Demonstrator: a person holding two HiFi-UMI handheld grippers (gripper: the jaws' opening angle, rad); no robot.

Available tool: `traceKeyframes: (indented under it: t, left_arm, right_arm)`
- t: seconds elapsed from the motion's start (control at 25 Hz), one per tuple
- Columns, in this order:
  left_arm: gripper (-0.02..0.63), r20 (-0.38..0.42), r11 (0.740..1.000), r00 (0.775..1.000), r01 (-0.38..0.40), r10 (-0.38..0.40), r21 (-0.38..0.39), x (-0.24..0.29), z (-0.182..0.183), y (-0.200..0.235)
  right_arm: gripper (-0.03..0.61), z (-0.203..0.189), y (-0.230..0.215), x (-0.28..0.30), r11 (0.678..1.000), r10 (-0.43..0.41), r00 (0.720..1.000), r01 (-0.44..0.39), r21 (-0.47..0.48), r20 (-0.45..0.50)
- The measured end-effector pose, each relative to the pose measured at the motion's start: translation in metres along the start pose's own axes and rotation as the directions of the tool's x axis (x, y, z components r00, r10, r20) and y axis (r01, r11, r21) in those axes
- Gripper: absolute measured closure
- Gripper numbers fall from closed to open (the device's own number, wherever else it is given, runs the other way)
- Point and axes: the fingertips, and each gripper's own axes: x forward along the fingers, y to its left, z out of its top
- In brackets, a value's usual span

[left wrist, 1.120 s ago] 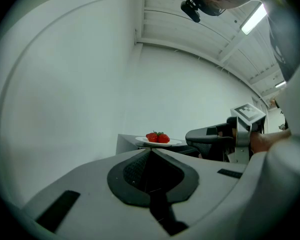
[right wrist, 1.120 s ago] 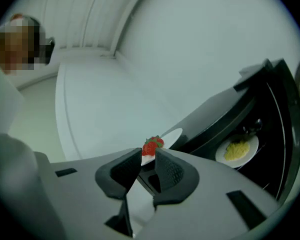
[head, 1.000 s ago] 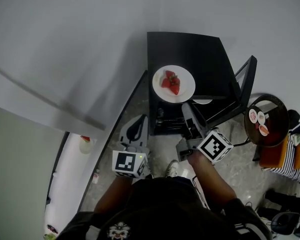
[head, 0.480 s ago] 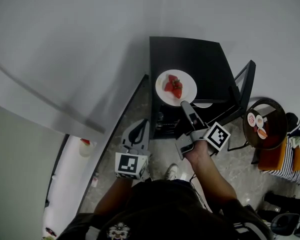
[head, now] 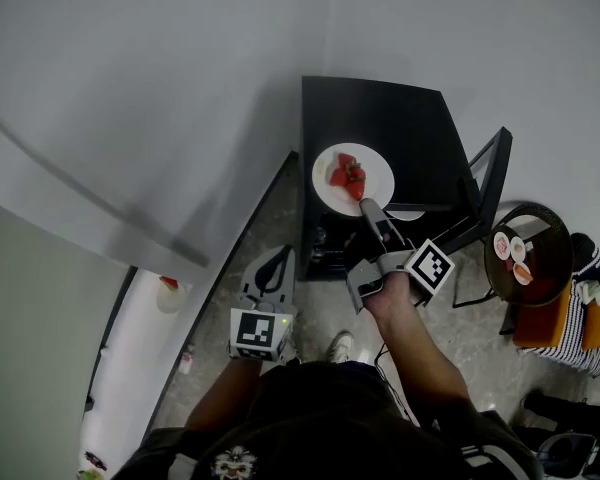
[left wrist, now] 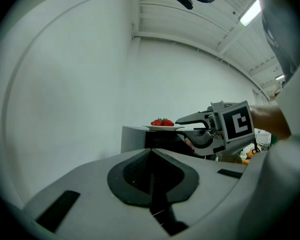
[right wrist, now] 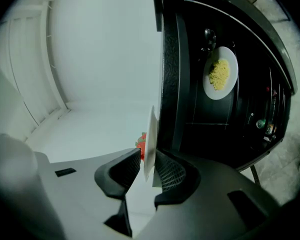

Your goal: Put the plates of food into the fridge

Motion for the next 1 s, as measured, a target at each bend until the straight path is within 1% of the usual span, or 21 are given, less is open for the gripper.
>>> traceKeyframes:
  t: [0.12,0.32,0.44,0.64,0.72,0.84,1.0]
  left_arm:
    - [0.604,-0.01,1.0,1.0,-0.005,0.005,0.014,-0.002,-0.004,0.001]
    - [0.604,0.005,0.999,1.0,-0.015,0.015,-0.03,-0.001,-0.001,0.004]
    - [0.604,0.002,1.0,1.0,-0.017,0.017,-0.026,-0.002,0.0,0.005]
    - [0.604,-0.009,1.0,1.0,-0.011,0.011,-0.013,-0.001,-0.005,0.005]
    - [0.604,-0.01,1.0,1.0,-0.009,0.009,0.002,-0.002,-0.007,0.004]
    - [0.604,-0.001,1.0,1.0,-0.006,0.006,-0.003,0.001,-0.004,0.002]
    - [0.604,-0.011,1.0,1.0,0.005,-0.005,0.018,0.003,-0.004,-0.003]
  right_arm:
    - [0.492,0.001,-0.003,-0.002,1.0,-0.003,1.0,0.003,0.017,0.01]
    - [0.515,0.002,-0.003,-0.004,1.0,0.009,1.0,-0.01,0.029,0.025]
    - [0.535,0.0,-0.004,-0.005,0.999,-0.001,1.0,0.0,0.033,0.025]
    - [0.543,-0.001,-0.003,-0.008,1.0,0.008,1.0,-0.009,0.027,0.022]
    - [0.546,-0.001,0.002,-0.01,1.0,0.023,1.0,-0.024,0.018,0.018]
    - [0.546,-0.002,0.012,-0.014,0.999,0.042,0.999,-0.042,0.01,0.009]
    - [0.546,-0.006,0.022,-0.027,0.998,0.059,0.998,-0.059,0.002,-0.017]
